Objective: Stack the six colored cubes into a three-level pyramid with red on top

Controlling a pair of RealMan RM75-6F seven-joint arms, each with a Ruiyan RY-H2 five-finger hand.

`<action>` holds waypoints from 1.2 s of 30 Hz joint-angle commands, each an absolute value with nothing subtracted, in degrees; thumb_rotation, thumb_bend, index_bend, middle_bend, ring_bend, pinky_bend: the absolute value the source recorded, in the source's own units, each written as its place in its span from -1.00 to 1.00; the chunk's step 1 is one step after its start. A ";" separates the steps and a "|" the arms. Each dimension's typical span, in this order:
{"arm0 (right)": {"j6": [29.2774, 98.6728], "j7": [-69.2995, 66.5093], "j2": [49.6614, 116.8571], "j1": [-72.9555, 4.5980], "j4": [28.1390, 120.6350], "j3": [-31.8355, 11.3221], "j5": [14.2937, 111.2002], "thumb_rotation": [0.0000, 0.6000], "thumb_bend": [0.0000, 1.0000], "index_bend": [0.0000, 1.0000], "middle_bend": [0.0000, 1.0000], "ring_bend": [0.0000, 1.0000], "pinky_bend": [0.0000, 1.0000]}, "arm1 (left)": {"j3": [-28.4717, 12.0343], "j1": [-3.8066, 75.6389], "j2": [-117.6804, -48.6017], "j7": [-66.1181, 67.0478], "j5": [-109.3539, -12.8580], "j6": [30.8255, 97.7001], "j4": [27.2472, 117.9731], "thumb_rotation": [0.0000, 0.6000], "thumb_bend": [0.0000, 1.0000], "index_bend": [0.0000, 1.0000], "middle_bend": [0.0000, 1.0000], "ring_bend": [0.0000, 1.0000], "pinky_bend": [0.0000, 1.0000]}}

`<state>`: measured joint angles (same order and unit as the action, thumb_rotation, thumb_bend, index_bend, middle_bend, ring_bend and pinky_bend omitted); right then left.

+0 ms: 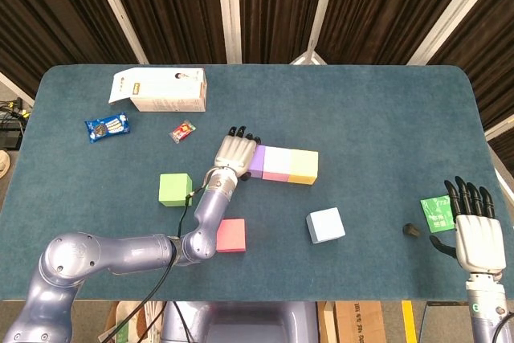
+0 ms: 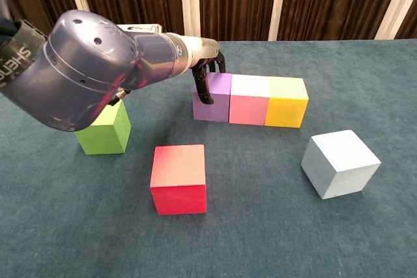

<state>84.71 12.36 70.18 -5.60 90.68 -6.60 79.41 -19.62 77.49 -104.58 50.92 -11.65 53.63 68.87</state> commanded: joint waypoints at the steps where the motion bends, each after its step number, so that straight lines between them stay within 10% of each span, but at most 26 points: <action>1: 84.66 12.38 70.15 -5.58 90.71 -6.63 79.29 1.00 -0.85 -1.00 -1.00 -1.00 -1.00 | -19.72 77.51 -104.66 51.13 -11.49 53.76 68.92 1.00 -0.32 -0.57 -0.65 -1.00 -1.00; 22: 84.27 13.03 69.74 -5.58 91.55 -6.82 78.61 1.00 -0.85 -1.00 -1.00 -1.00 -1.00 | -22.16 76.60 -99.01 52.13 -13.57 57.78 78.39 1.00 -0.36 -0.91 -1.00 -1.00 -1.00; 36: 81.61 11.69 69.20 -6.16 91.34 -6.33 77.83 1.00 -0.85 -1.00 -1.00 -1.00 -1.00 | -21.93 54.49 -68.76 32.55 -40.56 68.89 114.01 1.00 -0.36 -0.90 -1.00 -1.00 -1.00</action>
<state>81.69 11.77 69.26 -6.08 91.28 -6.39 77.77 -23.18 62.52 -78.07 38.33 -31.91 64.53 104.74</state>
